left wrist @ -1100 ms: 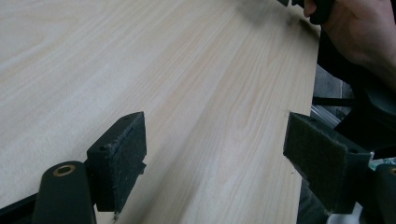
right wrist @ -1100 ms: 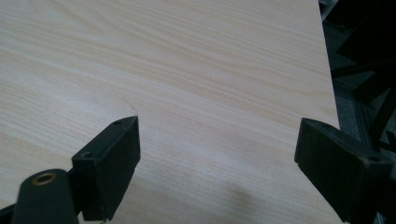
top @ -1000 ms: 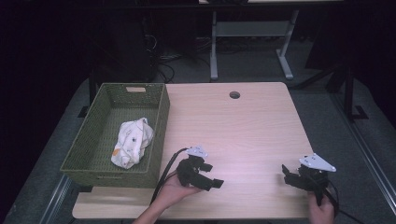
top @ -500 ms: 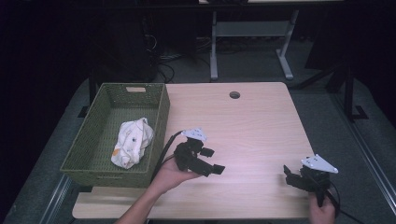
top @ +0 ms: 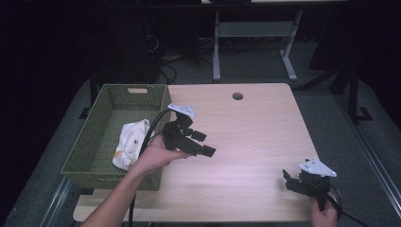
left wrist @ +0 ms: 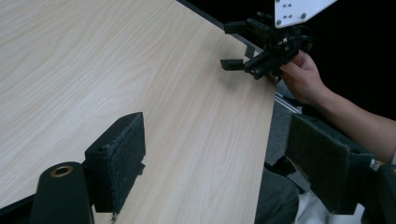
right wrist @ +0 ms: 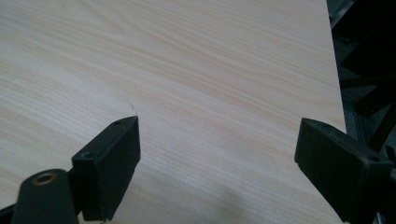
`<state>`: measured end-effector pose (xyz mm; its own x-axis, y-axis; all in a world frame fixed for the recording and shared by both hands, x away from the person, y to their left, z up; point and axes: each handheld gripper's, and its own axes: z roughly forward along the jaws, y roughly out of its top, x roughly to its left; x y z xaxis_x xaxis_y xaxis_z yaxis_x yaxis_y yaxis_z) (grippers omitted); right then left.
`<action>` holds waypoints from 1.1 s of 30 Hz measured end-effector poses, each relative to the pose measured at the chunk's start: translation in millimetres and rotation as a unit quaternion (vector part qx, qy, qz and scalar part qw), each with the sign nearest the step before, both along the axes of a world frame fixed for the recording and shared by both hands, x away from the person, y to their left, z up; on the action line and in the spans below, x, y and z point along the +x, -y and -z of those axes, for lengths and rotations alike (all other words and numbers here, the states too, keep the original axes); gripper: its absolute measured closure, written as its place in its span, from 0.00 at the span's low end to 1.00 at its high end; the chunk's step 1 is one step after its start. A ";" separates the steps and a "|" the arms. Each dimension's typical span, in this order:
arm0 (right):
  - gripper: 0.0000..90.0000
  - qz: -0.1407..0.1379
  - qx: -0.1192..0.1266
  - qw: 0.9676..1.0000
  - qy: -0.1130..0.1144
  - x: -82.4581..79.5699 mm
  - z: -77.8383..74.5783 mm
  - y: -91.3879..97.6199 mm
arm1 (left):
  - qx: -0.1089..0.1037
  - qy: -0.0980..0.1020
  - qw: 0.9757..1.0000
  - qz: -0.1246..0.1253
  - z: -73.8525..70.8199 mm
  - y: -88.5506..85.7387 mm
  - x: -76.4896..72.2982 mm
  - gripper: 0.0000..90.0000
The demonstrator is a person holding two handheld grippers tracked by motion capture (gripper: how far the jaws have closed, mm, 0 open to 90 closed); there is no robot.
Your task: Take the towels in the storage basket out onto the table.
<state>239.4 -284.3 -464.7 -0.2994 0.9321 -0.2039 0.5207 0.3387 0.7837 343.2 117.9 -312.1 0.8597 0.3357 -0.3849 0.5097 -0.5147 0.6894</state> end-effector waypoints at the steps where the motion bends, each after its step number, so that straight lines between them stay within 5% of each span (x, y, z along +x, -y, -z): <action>1: 0.15 0.001 0.002 1.000 0.001 -0.9 -0.9 -0.9 | 0.001 -0.004 1.000 -0.003 -2.4 -3.5 2.3 0.22; 7: 0.15 -0.001 0.003 1.000 0.002 -1.3 -1.8 1.0 | -0.005 -0.030 0.999 -0.010 -13.0 -31.6 13.1 0.28; 15: 0.15 0.006 0.006 1.000 0.000 -2.2 -1.6 4.6 | -0.026 -0.037 0.998 -0.051 -25.7 -80.1 26.1 0.26; 24: 0.15 0.005 -0.003 1.000 -0.002 -2.4 -1.5 1.6 | -0.001 -0.038 0.995 -0.092 -22.6 -119.6 29.1 0.27; 33: 0.15 0.007 -0.005 1.000 -0.001 -3.1 -2.2 0.7 | 0.034 -0.052 0.984 -0.169 -3.7 -167.6 37.6 0.28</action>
<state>236.3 -285.0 -462.6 -0.2875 0.9340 -0.2123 0.5272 0.3393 0.7791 380.8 285.5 -308.4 0.6515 0.6231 -0.4328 0.7260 -0.3464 0.5941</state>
